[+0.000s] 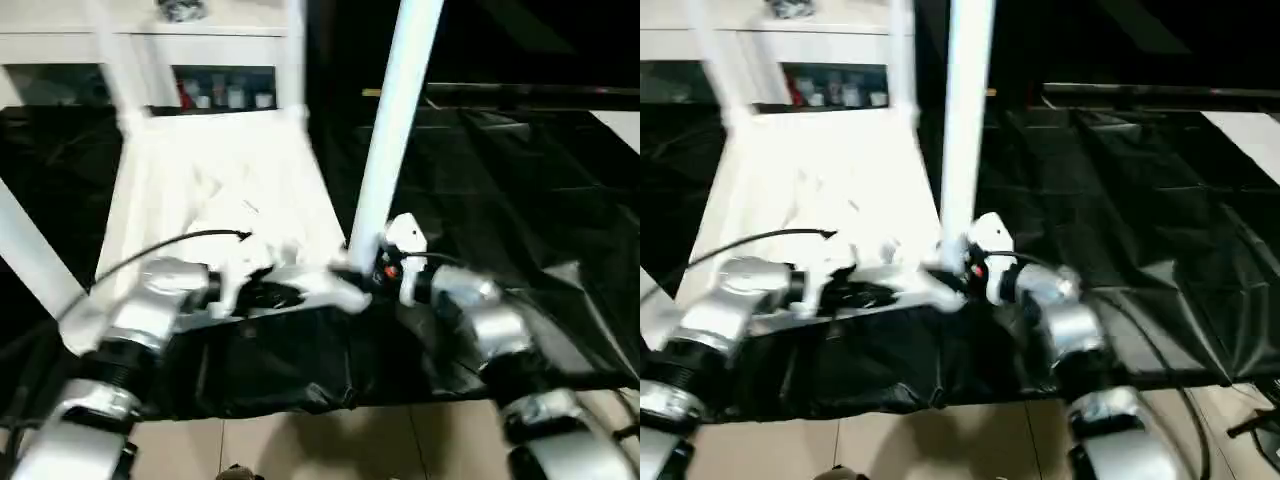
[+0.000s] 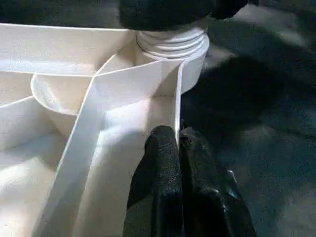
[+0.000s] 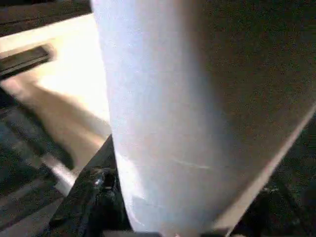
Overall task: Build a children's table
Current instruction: Rotate leg to tighten
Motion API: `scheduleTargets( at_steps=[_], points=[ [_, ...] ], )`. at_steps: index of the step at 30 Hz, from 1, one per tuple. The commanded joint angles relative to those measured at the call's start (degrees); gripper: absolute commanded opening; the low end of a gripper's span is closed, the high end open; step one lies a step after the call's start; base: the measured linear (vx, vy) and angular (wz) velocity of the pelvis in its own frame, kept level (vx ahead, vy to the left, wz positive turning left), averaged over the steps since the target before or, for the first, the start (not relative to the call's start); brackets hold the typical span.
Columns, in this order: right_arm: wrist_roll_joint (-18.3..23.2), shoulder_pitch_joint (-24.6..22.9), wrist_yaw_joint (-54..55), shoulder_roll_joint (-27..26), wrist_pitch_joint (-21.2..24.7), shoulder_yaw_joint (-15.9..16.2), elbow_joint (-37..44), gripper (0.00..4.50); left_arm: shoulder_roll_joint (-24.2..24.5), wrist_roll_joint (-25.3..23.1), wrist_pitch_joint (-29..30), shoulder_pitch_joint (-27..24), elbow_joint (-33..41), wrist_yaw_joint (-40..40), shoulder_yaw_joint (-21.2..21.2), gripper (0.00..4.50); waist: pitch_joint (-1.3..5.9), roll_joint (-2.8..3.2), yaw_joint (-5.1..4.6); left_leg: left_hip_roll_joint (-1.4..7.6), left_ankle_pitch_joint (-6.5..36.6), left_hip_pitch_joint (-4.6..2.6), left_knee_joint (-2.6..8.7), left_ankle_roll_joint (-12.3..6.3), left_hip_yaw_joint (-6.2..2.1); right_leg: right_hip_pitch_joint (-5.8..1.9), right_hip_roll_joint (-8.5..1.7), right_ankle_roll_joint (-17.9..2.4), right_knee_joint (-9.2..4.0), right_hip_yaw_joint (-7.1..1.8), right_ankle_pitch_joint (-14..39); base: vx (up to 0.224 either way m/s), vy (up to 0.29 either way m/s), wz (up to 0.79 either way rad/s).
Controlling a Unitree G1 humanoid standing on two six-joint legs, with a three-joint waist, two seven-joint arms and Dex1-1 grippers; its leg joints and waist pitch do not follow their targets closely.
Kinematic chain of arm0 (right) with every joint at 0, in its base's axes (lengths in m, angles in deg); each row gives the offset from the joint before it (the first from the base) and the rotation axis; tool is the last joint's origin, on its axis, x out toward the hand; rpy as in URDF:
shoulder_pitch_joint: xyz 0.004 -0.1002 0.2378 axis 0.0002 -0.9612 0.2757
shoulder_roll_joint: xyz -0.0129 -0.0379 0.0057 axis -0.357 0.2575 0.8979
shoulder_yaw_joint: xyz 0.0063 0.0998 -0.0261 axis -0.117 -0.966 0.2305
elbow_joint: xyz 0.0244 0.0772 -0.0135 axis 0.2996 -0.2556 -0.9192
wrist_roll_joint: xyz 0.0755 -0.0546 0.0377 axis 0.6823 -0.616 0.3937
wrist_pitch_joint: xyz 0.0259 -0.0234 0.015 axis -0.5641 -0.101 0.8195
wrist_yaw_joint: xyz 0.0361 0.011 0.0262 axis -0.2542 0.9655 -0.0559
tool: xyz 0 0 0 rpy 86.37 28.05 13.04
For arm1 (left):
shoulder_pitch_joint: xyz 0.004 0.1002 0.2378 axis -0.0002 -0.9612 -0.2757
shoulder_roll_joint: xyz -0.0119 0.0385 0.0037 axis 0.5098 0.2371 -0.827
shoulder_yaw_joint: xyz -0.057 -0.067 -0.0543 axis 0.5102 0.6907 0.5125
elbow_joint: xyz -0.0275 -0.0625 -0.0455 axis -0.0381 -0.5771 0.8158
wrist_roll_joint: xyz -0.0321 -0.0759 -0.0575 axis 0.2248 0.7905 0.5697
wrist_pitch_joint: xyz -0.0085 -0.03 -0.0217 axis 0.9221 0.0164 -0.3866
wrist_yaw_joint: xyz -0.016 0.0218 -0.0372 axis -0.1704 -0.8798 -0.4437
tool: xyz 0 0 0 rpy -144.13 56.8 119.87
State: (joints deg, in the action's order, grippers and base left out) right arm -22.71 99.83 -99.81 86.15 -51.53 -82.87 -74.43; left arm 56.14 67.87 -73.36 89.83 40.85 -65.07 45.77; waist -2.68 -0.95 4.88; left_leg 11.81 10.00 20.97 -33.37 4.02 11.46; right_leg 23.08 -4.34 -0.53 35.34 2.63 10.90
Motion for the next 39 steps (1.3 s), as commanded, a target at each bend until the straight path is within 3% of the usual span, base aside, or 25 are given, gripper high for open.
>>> scheduleTargets(
  at_steps=[1,3,5,7,10,14,18,25,33,34,39],
  points=[
    [-1.6,-1.8,6.0,-4.2,1.8,1.7,-1.3,1.95,-4.6,0.2,2.0,-1.1,2.2,4.9,-1.2,0.0,3.32,0.27,-0.32,1.67,12.9,-0.95,4.17,1.03,-0.95,-2.1,-3.62,-10.6,-4.36,-2.41,12.7,0.0,0.0,0.0],
    [-1.9,-2.2,9.4,-6.7,1.9,1.7,-1.2,1.95,-6.4,0.2,2.6,-1.9,3.2,6.8,-1.8,0.0,3.29,0.31,-0.47,1.49,13.6,-0.98,4.22,0.87,-0.9,-2.01,-3.44,-10.1,-4.64,-2.39,13.2,0.0,0.0,0.0],
    [-1.6,-2.9,9.5,-8.4,1.3,2.6,-0.2,1.95,-6.9,0.2,2.7,-2.4,3.9,7.2,-2.4,0.0,3.39,0.88,-0.51,1.39,14.7,-0.96,4.3,0.82,-1.04,-2.1,-3.38,-9.5,-4.73,-2.36,13.4,0.0,0.0,0.0],
    [-2.0,-3.0,9.9,-8.6,0.8,2.9,0.1,2.5,-6.8,0.0,2.5,-2.5,3.9,7.2,-2.6,0.0,3.43,0.78,-0.69,1.37,15.2,-0.96,4.36,0.8,-1.04,-2.08,-3.24,-9.3,-4.81,-2.34,13.1,0.0,0.0,0.0],
    [-2.1,-3.2,9.7,-8.3,-0.5,2.8,0.8,2.7,-5.6,-0.9,1.7,-2.3,3.9,6.7,-3.0,0.0,3.41,0.63,-0.76,1.37,15.7,-0.9,4.4,0.55,-1.06,-2.09,-3.32,-9.1,-4.87,-2.36,13.8,0.0,0.0,0.0],
    [-0.7,-2.8,5.0,-4.9,-0.6,1.9,1.9,3.11,-3.1,-0.9,1.4,-2.2,4.8,4.5,-2.1,0.0,3.45,0.39,-0.84,1.49,15.3,-0.93,4.38,0.0,-1.02,-2.08,-3.35,-9.2,-4.84,-2.38,13.3,0.0,0.0,0.0],
    [0.5,-2.5,-0.2,-2.3,0.1,2.1,2.9,3.46,-1.1,-0.5,0.1,-2.4,4.7,2.0,-2.0,0.0,3.58,0.2,-0.98,1.37,13.1,-0.64,4.18,-0.86,-0.95,-2.46,-3.2,-10.1,-4.4,-2.3,9.3,0.0,0.0,0.0],
    [2.9,-3.8,-18.9,5.7,3.5,6.2,7.7,4.01,4.2,0.2,-5.1,-1.7,2.0,-5.0,-2.1,0.0,3.48,0.13,-0.79,1.49,12.0,-0.62,3.96,-2.59,-0.79,-2.65,-3.13,-11.2,-4.28,-2.18,7.8,0.0,0.0,0.0],
    [2.7,-2.5,-32.7,12.0,4.0,10.6,8.0,4.04,7.8,1.1,-9.7,1.5,-3.0,-14.7,-3.3,0.0,3.42,-0.26,0.3,1.84,13.6,-1.11,4.02,-1.32,-0.61,-2.12,-3.34,-11.5,-4.29,-2.23,11.4,0.0,0.0,0.0],
    [2.6,-1.9,-33.1,12.1,4.4,10.6,7.3,3.78,8.0,0.8,-10.1,2.1,-4.0,-15.0,-3.6,0.0,3.36,-0.3,0.31,1.79,13.6,-1.05,4.03,-1.3,-0.6,-2.09,-3.31,-11.6,-4.28,-2.22,11.3,0.0,0.0,0.0],
    [2.6,0.0,-35.1,11.8,5.3,11.4,5.2,3.38,8.2,0.2,-11.9,4.7,-8.3,-16.1,-4.1,0.0,3.49,-0.5,0.6,1.86,12.7,-1.01,3.95,-0.82,-0.64,-2.23,-3.59,-12.3,-3.97,-2.2,10.0,0.0,0.0,0.0]
  ],
)
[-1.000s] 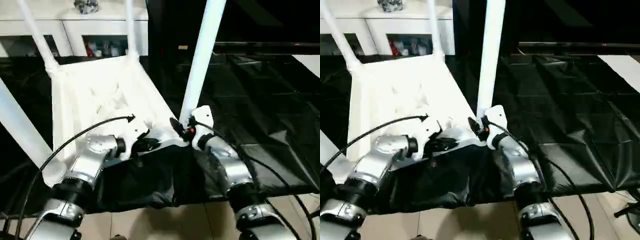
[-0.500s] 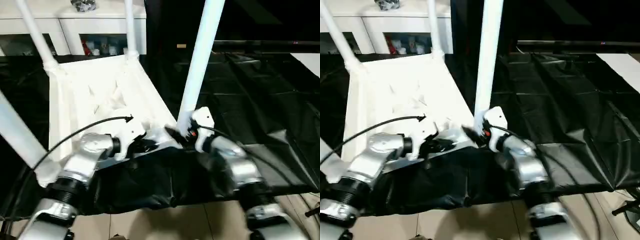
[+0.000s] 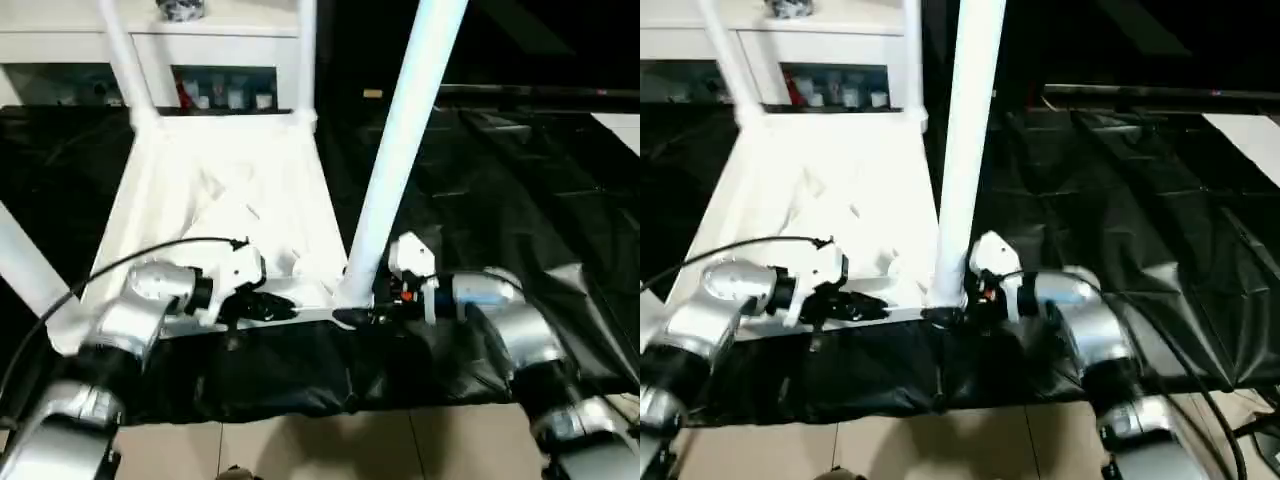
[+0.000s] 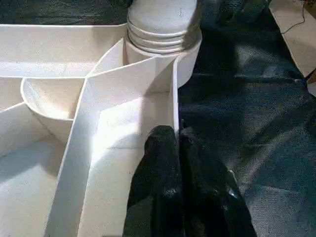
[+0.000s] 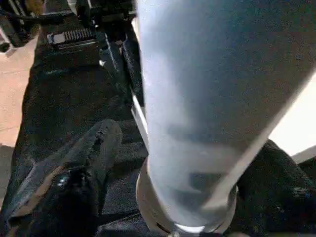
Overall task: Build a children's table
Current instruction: Rotate leg to tighten
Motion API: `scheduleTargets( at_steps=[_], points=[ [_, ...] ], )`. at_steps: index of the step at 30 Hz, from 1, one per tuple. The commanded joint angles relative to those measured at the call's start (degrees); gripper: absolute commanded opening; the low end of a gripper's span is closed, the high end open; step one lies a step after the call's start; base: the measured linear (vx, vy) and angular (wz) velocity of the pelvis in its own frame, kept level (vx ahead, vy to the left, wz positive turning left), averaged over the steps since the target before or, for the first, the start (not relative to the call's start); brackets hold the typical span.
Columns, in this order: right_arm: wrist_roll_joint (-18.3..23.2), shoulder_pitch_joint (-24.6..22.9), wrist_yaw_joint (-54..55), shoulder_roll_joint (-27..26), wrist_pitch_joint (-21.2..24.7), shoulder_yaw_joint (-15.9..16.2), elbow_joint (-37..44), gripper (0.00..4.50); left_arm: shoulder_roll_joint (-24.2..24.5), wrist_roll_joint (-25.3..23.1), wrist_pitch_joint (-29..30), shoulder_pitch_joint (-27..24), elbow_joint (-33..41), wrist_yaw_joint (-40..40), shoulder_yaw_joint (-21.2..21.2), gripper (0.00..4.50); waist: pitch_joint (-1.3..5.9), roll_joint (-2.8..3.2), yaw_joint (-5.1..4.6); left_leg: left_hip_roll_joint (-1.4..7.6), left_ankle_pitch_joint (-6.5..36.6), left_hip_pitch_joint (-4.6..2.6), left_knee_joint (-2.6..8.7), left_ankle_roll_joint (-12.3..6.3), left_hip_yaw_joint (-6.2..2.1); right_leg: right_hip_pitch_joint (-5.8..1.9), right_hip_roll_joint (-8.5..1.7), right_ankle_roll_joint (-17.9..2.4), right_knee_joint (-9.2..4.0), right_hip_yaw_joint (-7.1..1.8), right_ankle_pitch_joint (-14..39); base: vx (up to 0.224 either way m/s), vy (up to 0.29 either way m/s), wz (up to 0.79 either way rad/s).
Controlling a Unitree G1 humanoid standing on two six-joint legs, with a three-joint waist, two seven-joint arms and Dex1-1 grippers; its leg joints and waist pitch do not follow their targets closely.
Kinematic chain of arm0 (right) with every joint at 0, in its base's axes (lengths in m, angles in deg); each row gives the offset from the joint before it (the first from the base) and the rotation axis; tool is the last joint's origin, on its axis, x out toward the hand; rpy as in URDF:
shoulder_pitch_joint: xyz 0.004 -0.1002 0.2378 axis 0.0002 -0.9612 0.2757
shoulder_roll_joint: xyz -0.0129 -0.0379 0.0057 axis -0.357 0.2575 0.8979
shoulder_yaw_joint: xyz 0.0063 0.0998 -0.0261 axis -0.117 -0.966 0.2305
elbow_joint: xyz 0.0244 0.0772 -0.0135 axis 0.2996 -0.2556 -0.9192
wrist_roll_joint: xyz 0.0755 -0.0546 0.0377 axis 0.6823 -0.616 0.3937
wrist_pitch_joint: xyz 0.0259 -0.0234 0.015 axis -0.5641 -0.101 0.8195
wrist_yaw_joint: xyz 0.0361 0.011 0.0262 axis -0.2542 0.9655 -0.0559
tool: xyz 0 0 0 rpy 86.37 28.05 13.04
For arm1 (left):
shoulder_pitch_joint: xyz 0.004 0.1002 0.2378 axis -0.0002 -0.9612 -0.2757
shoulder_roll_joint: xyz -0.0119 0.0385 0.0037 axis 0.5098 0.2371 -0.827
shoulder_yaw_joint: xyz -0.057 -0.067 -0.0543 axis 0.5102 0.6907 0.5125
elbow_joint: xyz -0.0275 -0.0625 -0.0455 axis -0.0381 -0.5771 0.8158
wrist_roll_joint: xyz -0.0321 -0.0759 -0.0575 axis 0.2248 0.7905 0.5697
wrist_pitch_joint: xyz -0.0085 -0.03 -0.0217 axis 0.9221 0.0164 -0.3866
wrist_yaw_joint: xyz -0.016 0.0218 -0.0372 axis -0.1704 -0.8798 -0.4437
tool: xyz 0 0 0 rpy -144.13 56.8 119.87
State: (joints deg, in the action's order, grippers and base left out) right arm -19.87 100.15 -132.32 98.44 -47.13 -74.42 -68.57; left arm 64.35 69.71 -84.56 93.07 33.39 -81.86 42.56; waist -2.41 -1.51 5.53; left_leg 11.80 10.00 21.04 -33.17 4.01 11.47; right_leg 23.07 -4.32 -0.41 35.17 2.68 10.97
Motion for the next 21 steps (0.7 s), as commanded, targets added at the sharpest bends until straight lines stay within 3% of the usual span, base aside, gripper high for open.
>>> scheduleTargets(
  at_steps=[1,7,12,17,18,21],
  points=[
    [-0.2,-0.3,-2.6,-0.5,0.9,3.0,-0.7,3.29,0.0,-1.6,-0.7,1.4,-0.9,0.7,-0.9,0.0,3.22,0.05,-0.03,1.83,12.6,-1.07,3.72,-0.78,-0.63,-2.22,-3.59,-12.4,-3.8,-2.24,9.8,0.0,0.0,0.0],
    [0.0,-0.1,-4.4,-1.4,1.6,3.8,-1.4,2.85,-0.3,-1.4,-2.3,3.3,-4.8,-0.4,-1.0,0.0,3.21,0.04,0.33,1.84,12.8,-1.14,3.74,-0.63,-0.62,-2.19,-3.62,-12.1,-3.84,-2.24,10.3,0.0,0.0,0.0],
    [1.3,-1.0,-2.6,-2.7,2.5,2.4,-1.3,2.42,-0.7,-1.1,-1.5,3.6,-5.4,0.8,-0.4,0.0,3.17,0.12,0.53,1.94,13.8,-1.23,3.86,-0.02,-0.68,-2.17,-3.74,-12.0,-3.93,-2.29,11.5,0.0,0.0,0.0],
    [0.3,-2.7,15.8,-8.0,2.4,-3.4,-2.4,2.06,-2.8,-1.6,3.4,4.0,-5.0,11.7,2.2,0.0,3.0,0.02,0.35,1.86,15.9,-1.45,4.14,1.32,-0.88,-1.87,-3.99,-10.9,-4.44,-2.4,15.9,0.0,0.0,0.0],
    [-0.7,-3.5,24.8,-10.6,2.1,-5.6,-3.4,2.06,-4.2,-1.7,6.4,3.1,-2.0,15.7,3.0,0.0,2.8,0.2,-0.04,1.78,17.4,-1.47,4.43,2.37,-1.18,-1.72,-4.06,-9.9,-4.82,-2.37,19.7,0.0,0.0,0.0],
    [-1.2,-4.5,34.3,-14.6,2.5,-8.0,-4.0,1.97,-7.2,-0.8,10.3,1.0,2.7,19.9,4.1,0.0,2.76,0.25,-0.92,1.88,18.5,-1.33,4.73,3.51,-1.42,-1.69,-4.06,-9.3,-4.92,-2.34,21.2,0.0,0.0,0.0]
  ],
)
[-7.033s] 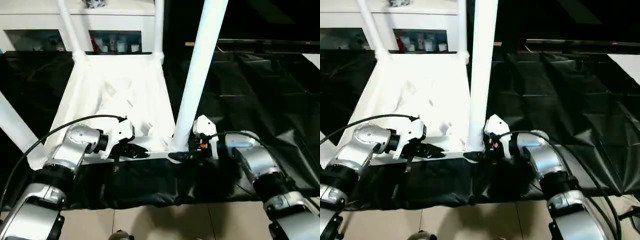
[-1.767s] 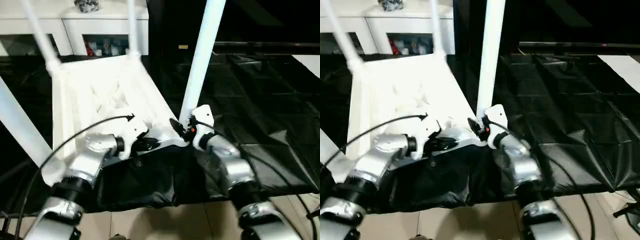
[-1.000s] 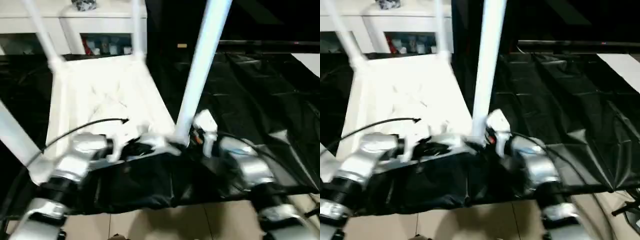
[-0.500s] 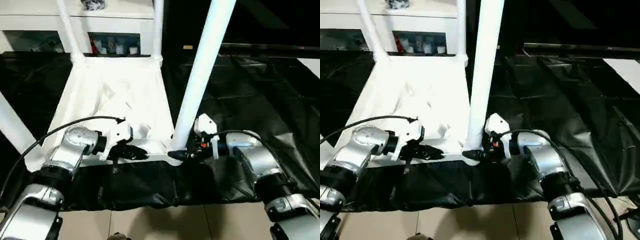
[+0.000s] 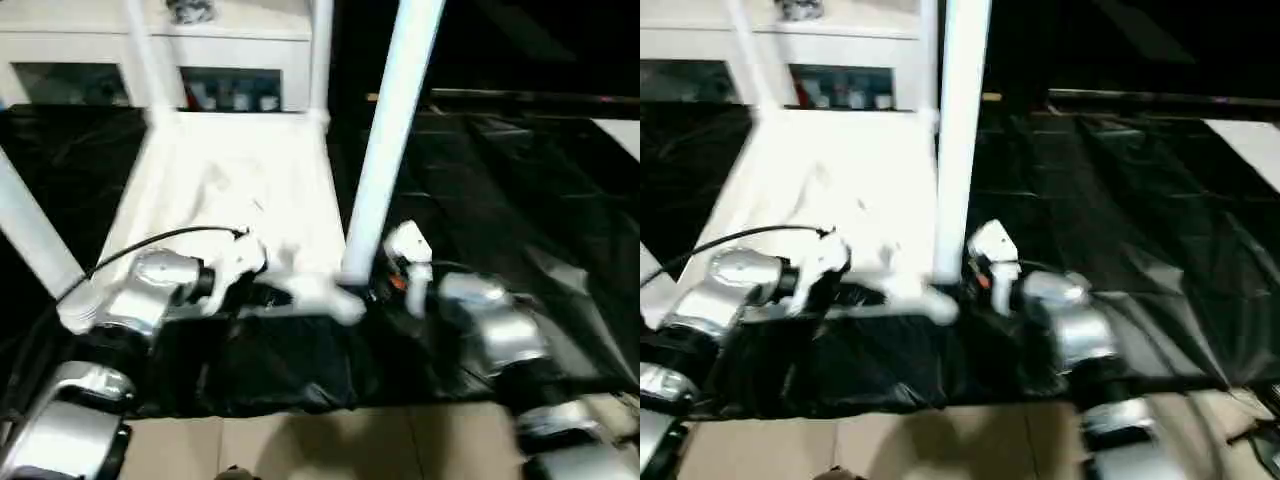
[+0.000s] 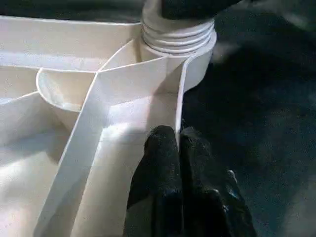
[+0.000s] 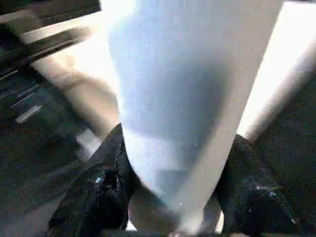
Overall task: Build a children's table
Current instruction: Rotate leg to tighten, then rotate table base
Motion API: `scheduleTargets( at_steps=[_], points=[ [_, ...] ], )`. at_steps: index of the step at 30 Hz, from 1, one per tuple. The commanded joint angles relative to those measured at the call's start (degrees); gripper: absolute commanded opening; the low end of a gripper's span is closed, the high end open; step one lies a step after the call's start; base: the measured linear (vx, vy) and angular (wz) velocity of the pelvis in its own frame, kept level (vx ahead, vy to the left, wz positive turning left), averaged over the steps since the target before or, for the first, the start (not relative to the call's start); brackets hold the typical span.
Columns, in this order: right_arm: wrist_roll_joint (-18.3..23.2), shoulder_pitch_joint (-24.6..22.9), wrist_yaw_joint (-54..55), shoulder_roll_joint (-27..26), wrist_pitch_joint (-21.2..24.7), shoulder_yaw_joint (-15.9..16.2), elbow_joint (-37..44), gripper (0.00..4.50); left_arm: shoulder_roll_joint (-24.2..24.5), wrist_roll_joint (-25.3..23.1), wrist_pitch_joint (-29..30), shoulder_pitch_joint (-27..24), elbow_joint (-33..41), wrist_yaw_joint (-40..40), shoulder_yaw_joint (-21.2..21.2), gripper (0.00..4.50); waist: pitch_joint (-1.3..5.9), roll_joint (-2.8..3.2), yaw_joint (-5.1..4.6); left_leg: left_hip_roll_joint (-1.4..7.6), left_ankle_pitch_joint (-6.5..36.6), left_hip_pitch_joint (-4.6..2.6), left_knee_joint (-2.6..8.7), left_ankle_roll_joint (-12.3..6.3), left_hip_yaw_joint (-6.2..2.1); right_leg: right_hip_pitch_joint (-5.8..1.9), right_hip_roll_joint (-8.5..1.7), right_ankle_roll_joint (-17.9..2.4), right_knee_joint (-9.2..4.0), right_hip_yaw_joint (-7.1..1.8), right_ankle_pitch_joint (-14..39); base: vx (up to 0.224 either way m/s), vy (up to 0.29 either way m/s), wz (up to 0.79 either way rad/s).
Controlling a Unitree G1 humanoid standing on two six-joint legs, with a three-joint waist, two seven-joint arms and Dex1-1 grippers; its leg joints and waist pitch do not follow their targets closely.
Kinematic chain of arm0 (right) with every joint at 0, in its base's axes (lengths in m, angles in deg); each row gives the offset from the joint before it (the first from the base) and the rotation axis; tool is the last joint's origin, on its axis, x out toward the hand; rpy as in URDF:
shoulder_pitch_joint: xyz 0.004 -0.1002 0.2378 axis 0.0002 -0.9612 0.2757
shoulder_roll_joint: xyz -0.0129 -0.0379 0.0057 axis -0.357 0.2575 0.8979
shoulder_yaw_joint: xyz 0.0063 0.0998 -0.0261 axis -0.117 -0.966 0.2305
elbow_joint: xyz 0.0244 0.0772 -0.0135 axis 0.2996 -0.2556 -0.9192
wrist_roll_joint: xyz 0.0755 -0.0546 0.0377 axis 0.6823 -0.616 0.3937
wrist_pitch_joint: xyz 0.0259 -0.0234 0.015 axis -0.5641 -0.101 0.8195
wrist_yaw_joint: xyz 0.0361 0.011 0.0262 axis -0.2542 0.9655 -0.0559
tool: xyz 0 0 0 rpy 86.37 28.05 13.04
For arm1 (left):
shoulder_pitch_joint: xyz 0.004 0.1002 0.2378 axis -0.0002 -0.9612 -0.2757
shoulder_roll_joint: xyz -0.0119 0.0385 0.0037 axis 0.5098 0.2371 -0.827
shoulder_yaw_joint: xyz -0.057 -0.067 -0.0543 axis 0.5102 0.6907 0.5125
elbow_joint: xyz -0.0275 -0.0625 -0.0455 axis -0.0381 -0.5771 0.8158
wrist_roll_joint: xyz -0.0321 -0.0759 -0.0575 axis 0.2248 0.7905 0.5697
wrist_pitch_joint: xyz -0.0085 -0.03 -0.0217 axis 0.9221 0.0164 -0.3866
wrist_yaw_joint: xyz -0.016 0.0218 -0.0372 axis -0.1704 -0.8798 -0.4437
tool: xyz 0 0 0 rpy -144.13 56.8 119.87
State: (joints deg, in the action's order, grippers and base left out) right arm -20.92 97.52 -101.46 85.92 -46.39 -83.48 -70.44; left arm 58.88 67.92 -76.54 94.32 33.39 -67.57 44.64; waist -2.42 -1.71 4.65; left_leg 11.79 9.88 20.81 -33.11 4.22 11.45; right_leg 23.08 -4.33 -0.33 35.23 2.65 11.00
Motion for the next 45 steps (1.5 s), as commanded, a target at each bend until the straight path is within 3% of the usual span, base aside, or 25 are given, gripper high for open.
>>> scheduleTargets(
  at_steps=[1,2,5,6,7,10,16,19,20,23,24,26,31,33,34,36,37,38,39,40,41,42,43,44,45],
  points=[
    [-0.3,-2.1,5.4,-3.1,2.0,0.6,-2.0,1.97,-2.4,0.9,2.4,-0.7,3.5,6.6,2.0,0.0,2.91,0.36,-0.32,1.74,17.8,-0.71,4.67,3.04,-1.5,-2.05,-3.98,-9.0,-4.93,-2.22,20.3,0.0,0.0,0.0],
    [-0.4,-2.3,6.4,-3.6,2.1,0.4,-1.9,1.97,-2.8,0.9,2.4,-1.0,3.9,7.0,2.0,0.0,2.97,0.56,-0.52,1.67,17.3,-0.78,4.61,2.66,-1.39,-1.89,-3.76,-9.0,-5.01,-2.28,18.5,0.0,0.0,0.0],
    [-0.8,-2.8,9.9,-6.7,1.2,0.3,-0.2,1.96,-4.6,0.9,1.5,-2.7,6.0,8.4,1.2,0.0,2.87,0.33,-0.93,1.45,17.9,-0.85,4.42,1.5,-1.13,-1.74,-3.63,-9.2,-5.24,-2.47,17.8,0.0,0.0,0.0],
    [-0.4,-2.9,9.6,-7.0,0.6,0.4,0.4,2.31,-4.8,1.0,1.1,-3.0,6.3,8.2,1.0,0.0,2.84,0.73,-1.03,1.5,18.2,-0.91,4.54,1.48,-1.2,-1.77,-3.56,-8.8,-5.39,-2.44,18.1,0.0,0.0,0.0],
    [-0.4,-2.8,10.7,-7.2,0.4,0.0,0.7,2.52,-4.8,0.8,0.5,-3.3,6.7,8.2,0.7,0.0,2.92,0.66,-1.07,1.47,18.0,-0.92,4.51,1.41,-1.2,-1.81,-3.51,-8.7,-5.35,-2.45,17.7,0.0,0.0,0.0],
    [-0.2,-2.6,11.4,-6.9,0.0,-0.6,1.2,2.72,-4.5,0.4,0.8,-3.8,7.6,8.0,0.4,0.0,2.85,0.86,-1.26,1.54,18.4,-0.95,4.6,1.38,-1.2,-1.75,-3.42,-9.0,-5.28,-2.45,17.2,0.0,0.0,0.0],
    [0.9,-3.7,3.9,-1.9,2.0,0.3,5.6,3.2,-2.5,0.0,-1.1,-4.7,8.2,7.1,0.2,0.0,3.09,0.92,-1.18,1.57,15.6,-0.78,4.41,0.42,-1.07,-2.21,-3.22,-10.0,-4.7,-2.45,11.5,0.0,0.0,0.0],
    [2.0,-6.9,-4.0,4.3,3.3,1.8,12.4,3.2,-2.0,0.3,-2.6,-5.6,8.7,9.1,1.6,0.0,3.03,0.13,-0.77,1.5,13.1,-0.54,4.09,-1.11,-0.84,-2.6,-3.17,-10.2,-4.45,-2.39,8.7,0.0,0.0,0.0],
    [2.2,-7.5,-5.4,5.6,3.4,2.0,13.7,3.23,-2.1,0.6,-2.5,-5.8,9.0,9.7,2.2,0.27,2.97,0.22,-0.56,1.51,12.8,-0.49,4.04,-1.31,-0.84,-2.65,-3.28,-10.0,-4.48,-2.43,9.0,0.0,0.0,0.0],
    [5.5,-10.5,-11.8,11.5,5.6,0.7,19.6,3.25,-2.5,6.4,2.1,-9.0,16.7,8.4,6.0,0.61,3.03,-0.19,-0.31,1.49,11.8,-0.02,3.8,-2.5,-0.82,-2.96,-3.52,-10.6,-4.32,-2.33,9.4,0.0,0.0,0.0],
    [5.6,-10.6,-12.1,11.8,5.8,0.6,19.9,3.25,-2.5,6.7,2.4,-9.2,17.2,8.3,6.1,0.61,3.18,0.01,-0.17,1.67,11.7,-0.18,3.79,-2.37,-0.88,-2.93,-3.66,-10.9,-4.26,-2.3,9.3,0.0,0.0,0.0],
    [6.8,-11.8,-14.5,14.2,6.9,-0.1,22.6,3.25,-2.1,8.9,4.6,-12.1,22.8,8.5,7.6,0.94,2.99,-0.1,-0.64,1.79,12.4,-0.28,3.82,-2.36,-0.84,-2.59,-3.23,-11.9,-4.32,-2.18,8.5,0.0,0.0,0.0],
    [11.4,-14.6,-19.9,18.3,12.4,0.6,29.5,3.25,0.2,15.8,13.2,-22.1,39.4,7.3,10.2,1.28,2.66,-0.15,-0.65,1.95,13.0,-0.33,3.91,-2.74,-0.82,-2.5,-3.08,-11.8,-4.32,-2.24,10.1,0.0,0.0,0.0],
    [11.7,-15.0,-20.3,18.4,13.0,1.2,30.1,3.25,1.2,17.1,15.1,-24.5,42.5,6.3,10.4,1.4,2.43,-0.12,-0.65,1.93,14.4,-0.46,4.02,-2.57,-0.77,-2.19,-2.96,-11.3,-4.7,-2.29,12.8,0.0,0.0,0.0],
    [11.5,-15.1,-20.0,17.6,13.1,2.2,30.2,3.25,4.1,19.4,18.6,-29.2,47.7,4.7,10.6,1.45,2.45,-0.38,-0.59,1.93,15.3,-0.63,4.03,-2.1,-0.82,-1.99,-3.03,-10.7,-4.81,-2.24,15.0,0.0,0.0,0.0],
    [10.4,-14.4,-18.7,15.8,12.3,3.1,28.9,3.25,7.0,21.5,21.6,-34.1,52.4,3.5,11.4,1.53,2.08,-0.43,-1.08,1.93,16.4,-0.04,4.51,-1.46,-1.08,-1.99,-3.03,-10.0,-4.76,-2.19,17.8,0.0,0.0,0.0],
    [9.8,-13.7,-17.6,14.5,12.0,3.7,27.7,3.25,8.5,22.5,23.1,-37.2,54.7,3.3,12.4,1.63,2.08,-0.66,-1.05,1.88,18.0,-0.75,4.31,-1.15,-0.91,-1.36,-2.87,-9.0,-5.29,-2.26,20.6,0.0,0.0,0.0],
    [9.0,-12.9,-16.5,13.3,10.9,4.1,26.3,3.25,9.5,22.9,23.5,-39.5,55.6,2.9,13.4,1.78,1.93,-0.44,-1.3,1.82,18.1,-0.47,4.51,-0.74,-1.06,-1.42,-2.79,-9.0,-5.21,-2.33,20.6,0.0,0.0,0.0],
    [9.0,-12.8,-16.4,13.2,10.9,4.2,26.2,3.25,9.5,22.8,23.5,-39.6,55.7,2.9,13.5,1.82,1.87,-0.63,-1.19,1.85,18.6,-0.64,4.52,-0.53,-0.97,-1.24,-2.72,-8.6,-5.38,-2.32,21.3,0.0,0.0,0.0],
    [8.3,-11.0,-13.4,11.0,11.3,4.5,23.5,3.25,11.8,22.0,22.9,-43.6,56.8,2.3,15.1,1.82,1.85,-0.55,-1.15,1.88,19.5,-0.99,4.46,-0.09,-1.01,-0.9,-2.83,-8.6,-5.39,-2.43,22.0,0.0,0.0,0.0],
    [8.2,-10.9,-13.3,10.8,11.1,4.5,23.2,3.25,12.0,21.9,22.8,-44.0,56.8,2.2,15.3,2.01,1.72,-0.42,-1.29,1.78,19.9,-0.76,4.71,0.35,-1.17,-1.03,-2.73,-8.0,-5.41,-2.4,22.9,0.0,0.0,0.0],
    [7.9,-10.2,-12.8,9.9,10.5,4.9,22.1,3.25,12.8,21.5,22.4,-45.6,56.9,1.8,16.1,2.01,1.7,-1.02,-1.27,1.75,20.2,-0.78,4.75,0.4,-1.12,-1.09,-2.64,-7.3,-5.56,-2.34,23.5,0.0,0.0,0.0],
    [7.3,-9.2,-11.6,8.6,9.8,5.3,20.3,3.25,14.0,21.0,21.6,-47.9,57.0,1.1,17.5,2.19,1.76,-0.77,-1.02,1.82,20.4,-1.18,4.66,0.65,-1.11,-0.7,-2.83,-7.3,-5.55,-2.52,23.3,0.0,0.0,0.0],
    [6.0,-7.7,-9.5,6.7,7.7,5.8,17.4,3.25,15.9,20.9,20.6,-51.4,56.7,0.1,20.1,2.19,1.71,-0.54,-1.14,1.8,20.7,-1.02,4.83,0.96,-1.21,-0.85,-2.73,-7.0,-5.43,-2.55,23.0,0.0,0.0,0.0],
    [6.0,-7.7,-9.5,6.7,7.7,5.8,17.4,3.25,15.9,20.9,20.6,-51.4,56.7,0.1,20.1,2.22,1.78,-0.64,-1.02,1.87,20.6,-1.08,4.79,1.15,-1.23,-0.71,-2.88,-7.1,-5.42,-2.54,22.5,0.0,0.0,0.0]
  ],
)
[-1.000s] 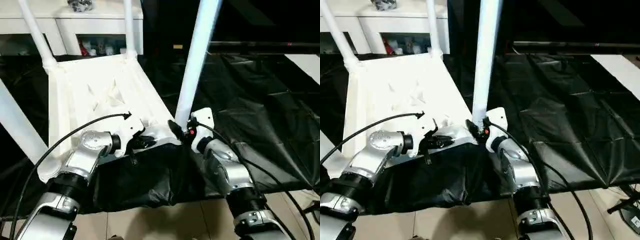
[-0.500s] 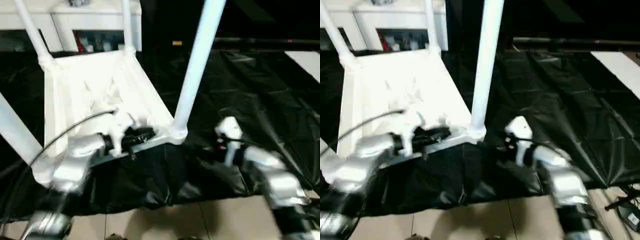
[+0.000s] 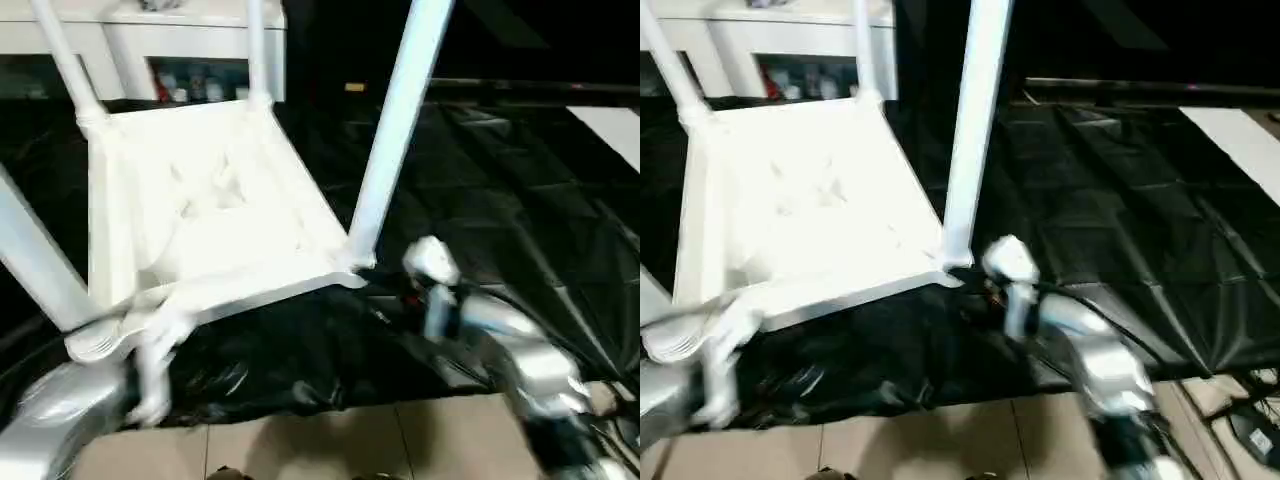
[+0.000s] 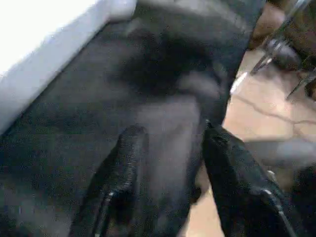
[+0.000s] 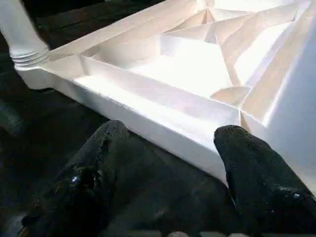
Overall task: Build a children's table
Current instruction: Rotate table base
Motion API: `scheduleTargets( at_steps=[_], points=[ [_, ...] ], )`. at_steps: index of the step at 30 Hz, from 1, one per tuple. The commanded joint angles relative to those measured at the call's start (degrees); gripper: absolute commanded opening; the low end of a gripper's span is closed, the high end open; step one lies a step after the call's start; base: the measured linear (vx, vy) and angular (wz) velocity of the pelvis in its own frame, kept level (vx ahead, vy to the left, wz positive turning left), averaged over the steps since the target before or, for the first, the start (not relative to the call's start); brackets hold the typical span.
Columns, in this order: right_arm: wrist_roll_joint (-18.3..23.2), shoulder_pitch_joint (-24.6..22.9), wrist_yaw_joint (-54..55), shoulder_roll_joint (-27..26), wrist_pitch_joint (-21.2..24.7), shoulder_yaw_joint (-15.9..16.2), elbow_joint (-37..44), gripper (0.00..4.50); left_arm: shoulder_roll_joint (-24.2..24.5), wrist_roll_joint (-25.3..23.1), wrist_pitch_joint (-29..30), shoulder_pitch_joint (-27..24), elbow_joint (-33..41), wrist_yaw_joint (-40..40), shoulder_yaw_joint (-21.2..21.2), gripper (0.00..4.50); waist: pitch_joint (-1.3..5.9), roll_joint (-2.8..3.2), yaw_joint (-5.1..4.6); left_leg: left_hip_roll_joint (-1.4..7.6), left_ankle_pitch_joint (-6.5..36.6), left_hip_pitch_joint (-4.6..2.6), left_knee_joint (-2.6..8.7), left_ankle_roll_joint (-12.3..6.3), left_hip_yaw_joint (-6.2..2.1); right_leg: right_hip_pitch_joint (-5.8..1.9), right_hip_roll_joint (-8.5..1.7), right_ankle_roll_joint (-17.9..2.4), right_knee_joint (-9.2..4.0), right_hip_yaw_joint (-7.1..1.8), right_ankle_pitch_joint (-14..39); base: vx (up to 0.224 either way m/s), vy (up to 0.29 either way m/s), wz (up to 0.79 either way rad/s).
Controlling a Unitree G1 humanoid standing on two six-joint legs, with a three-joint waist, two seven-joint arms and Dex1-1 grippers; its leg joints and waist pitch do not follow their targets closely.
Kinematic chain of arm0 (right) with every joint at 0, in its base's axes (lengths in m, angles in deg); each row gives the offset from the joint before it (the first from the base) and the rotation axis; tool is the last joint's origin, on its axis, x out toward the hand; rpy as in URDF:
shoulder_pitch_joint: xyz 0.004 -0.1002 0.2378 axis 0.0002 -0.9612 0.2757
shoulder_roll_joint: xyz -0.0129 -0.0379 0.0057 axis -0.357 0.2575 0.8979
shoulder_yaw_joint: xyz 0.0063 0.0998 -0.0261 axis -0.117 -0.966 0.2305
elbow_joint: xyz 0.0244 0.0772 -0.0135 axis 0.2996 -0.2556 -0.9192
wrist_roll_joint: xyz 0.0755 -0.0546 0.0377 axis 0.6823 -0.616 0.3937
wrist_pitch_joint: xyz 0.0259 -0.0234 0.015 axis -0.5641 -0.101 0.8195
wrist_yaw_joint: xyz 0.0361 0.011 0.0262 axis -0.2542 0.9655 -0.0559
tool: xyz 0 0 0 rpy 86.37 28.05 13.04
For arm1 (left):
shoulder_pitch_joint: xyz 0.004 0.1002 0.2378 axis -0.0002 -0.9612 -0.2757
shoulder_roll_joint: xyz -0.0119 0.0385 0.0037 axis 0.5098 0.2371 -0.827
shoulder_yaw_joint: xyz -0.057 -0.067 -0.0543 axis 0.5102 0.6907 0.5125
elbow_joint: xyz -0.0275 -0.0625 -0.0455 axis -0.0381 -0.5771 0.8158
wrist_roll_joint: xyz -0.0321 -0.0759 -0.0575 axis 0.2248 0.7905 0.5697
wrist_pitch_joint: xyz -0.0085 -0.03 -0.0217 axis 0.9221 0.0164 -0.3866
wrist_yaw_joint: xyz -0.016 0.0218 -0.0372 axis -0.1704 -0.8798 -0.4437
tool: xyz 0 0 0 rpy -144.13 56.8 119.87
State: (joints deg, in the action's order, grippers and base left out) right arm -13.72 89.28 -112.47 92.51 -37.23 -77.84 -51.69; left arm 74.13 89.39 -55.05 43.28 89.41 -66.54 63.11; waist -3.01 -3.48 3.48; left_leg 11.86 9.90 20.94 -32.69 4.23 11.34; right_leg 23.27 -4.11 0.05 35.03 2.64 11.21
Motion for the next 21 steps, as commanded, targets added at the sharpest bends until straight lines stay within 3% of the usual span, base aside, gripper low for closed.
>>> scheduleTargets(
  at_steps=[1,2,6,7,8,12,16,18,19,20,21],
  points=[
    [-1.7,1.3,2.7,-0.7,-2.5,0.1,-2.8,3.25,1.5,-0.5,-1.4,-1.9,0.4,-1.3,2.9,2.22,2.32,1.19,-0.06,1.73,21.4,-1.16,4.56,1.56,-1.21,-0.93,-2.97,-7.4,-5.14,-2.5,22.1,0.0,0.0,0.0],
    [-2.4,3.0,5.3,-2.0,-3.9,-0.9,-5.8,3.25,3.4,-0.5,-2.5,-4.9,-0.4,-2.1,6.1,2.4,2.3,1.06,0.03,1.77,21.7,-1.29,4.6,1.82,-1.2,-0.78,-2.95,-7.5,-5.09,-2.57,21.4,0.0,0.0,0.0],
    [-3.4,5.2,9.4,-2.5,-5.6,-2.6,-10.2,3.25,5.4,0.3,-2.6,-7.6,-1.2,-2.0,10.2,2.62,2.41,0.87,0.2,1.69,21.5,-1.56,4.56,2.01,-0.98,-0.85,-2.69,-8.5,-4.59,-2.66,17.3,0.0,0.0,0.0],
    [-3.7,6.5,11.8,-2.3,-6.7,-3.9,-12.8,3.25,6.3,0.8,-3.9,-8.3,-2.9,-2.8,13.0,2.71,2.37,0.56,0.28,1.66,21.2,-1.46,4.59,1.92,-0.97,-0.95,-2.68,-8.4,-4.62,-2.65,17.2,0.0,0.0,0.0],
    [-4.0,8.0,14.6,-1.9,-7.8,-5.5,-15.8,3.25,7.0,1.3,-5.7,-9.1,-4.7,-3.7,15.8,2.92,2.33,0.8,0.38,1.57,21.3,-1.46,4.6,2.05,-0.97,-0.9,-2.78,-8.3,-4.67,-2.68,17.5,0.0,0.0,0.0],
    [-5.1,10.5,20.0,-0.8,-10.6,-7.8,-21.4,3.25,7.5,2.6,-7.7,-10.5,-6.2,-5.0,19.9,3.19,2.38,0.68,0.33,1.54,22.6,-1.93,4.56,3.05,-0.87,-0.77,-2.54,-8.4,-4.55,-2.57,16.7,0.0,0.0,0.0],
    [-6.4,13.1,24.8,1.5,-13.4,-9.0,-28.2,3.25,7.6,5.4,-7.8,-8.2,-6.5,-5.0,22.5,3.45,2.48,0.25,0.92,1.46,22.7,-2.02,4.37,3.04,-0.72,-0.92,-2.52,-8.3,-4.34,-2.63,15.4,0.0,0.0,0.0],
    [-6.5,13.3,23.9,2.4,-14.2,-8.9,-29.7,3.25,5.1,9.0,-7.4,-3.5,-4.4,-3.1,21.9,3.58,2.71,-0.01,1.36,1.39,21.2,-2.08,4.16,2.78,-0.61,-1.07,-2.54,-8.7,-4.06,-2.63,13.6,0.0,0.0,0.0],
    [-6.5,13.2,23.3,2.4,-14.2,-8.7,-29.5,3.25,4.5,9.8,-7.2,-2.4,-4.0,-2.6,21.5,3.7,2.67,-0.16,1.42,1.3,20.2,-1.71,4.11,2.5,-0.57,-1.35,-2.61,-9.1,-3.87,-2.69,12.1,0.0,0.0,0.0],
    [-6.3,12.3,21.2,2.3,-13.7,-8.3,-28.4,3.25,2.4,11.9,-7.0,1.6,-2.8,-0.9,19.8,3.86,2.85,-0.77,1.43,1.37,18.7,-1.46,4.0,2.22,-0.58,-1.72,-2.69,-9.1,-3.68,-2.67,11.0,0.0,0.0,0.0],
    [-6.3,12.1,20.8,2.3,-13.6,-8.2,-28.1,3.25,2.0,12.3,-7.0,2.5,-2.6,-0.6,19.4,3.88,2.8,-0.33,1.66,1.4,18.8,-1.65,4.05,2.42,-0.64,-1.59,-2.69,-9.1,-3.62,-2.63,11.2,0.0,0.0,0.0]
  ],
)
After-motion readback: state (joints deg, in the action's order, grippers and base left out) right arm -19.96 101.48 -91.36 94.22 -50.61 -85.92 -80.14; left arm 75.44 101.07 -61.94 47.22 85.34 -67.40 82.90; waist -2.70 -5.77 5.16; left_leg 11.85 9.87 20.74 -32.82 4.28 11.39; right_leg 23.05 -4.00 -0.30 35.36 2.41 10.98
